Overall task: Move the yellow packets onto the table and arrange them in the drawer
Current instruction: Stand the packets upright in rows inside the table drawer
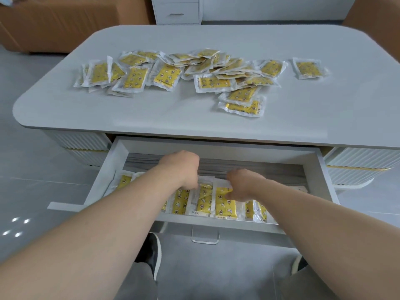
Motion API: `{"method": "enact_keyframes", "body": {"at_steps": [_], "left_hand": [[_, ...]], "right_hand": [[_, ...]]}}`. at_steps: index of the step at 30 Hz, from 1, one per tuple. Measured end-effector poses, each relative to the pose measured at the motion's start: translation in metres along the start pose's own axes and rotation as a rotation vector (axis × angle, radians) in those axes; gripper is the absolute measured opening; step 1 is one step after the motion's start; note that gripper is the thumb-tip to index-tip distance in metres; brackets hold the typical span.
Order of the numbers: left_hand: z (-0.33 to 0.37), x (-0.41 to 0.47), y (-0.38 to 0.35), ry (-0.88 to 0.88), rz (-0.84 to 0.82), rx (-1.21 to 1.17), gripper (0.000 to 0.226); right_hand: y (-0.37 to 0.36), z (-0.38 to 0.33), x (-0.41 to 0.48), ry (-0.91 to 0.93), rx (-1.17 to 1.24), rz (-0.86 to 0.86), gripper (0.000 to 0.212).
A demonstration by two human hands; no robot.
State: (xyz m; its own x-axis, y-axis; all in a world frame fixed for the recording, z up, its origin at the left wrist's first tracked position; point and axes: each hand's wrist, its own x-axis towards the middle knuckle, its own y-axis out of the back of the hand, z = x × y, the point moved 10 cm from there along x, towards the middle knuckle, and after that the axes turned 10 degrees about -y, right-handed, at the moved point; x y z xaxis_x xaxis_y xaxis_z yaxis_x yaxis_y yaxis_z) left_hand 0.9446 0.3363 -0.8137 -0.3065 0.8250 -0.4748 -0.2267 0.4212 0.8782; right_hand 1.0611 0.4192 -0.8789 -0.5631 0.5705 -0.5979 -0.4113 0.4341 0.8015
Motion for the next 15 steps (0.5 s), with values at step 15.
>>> {"method": "enact_keyframes", "body": {"at_steps": [15], "left_hand": [[0.019, -0.016, 0.070, -0.027, 0.232, -0.149, 0.029]], "right_hand": [[0.058, -0.025, -0.034, -0.028, -0.061, 0.068, 0.009]]}}
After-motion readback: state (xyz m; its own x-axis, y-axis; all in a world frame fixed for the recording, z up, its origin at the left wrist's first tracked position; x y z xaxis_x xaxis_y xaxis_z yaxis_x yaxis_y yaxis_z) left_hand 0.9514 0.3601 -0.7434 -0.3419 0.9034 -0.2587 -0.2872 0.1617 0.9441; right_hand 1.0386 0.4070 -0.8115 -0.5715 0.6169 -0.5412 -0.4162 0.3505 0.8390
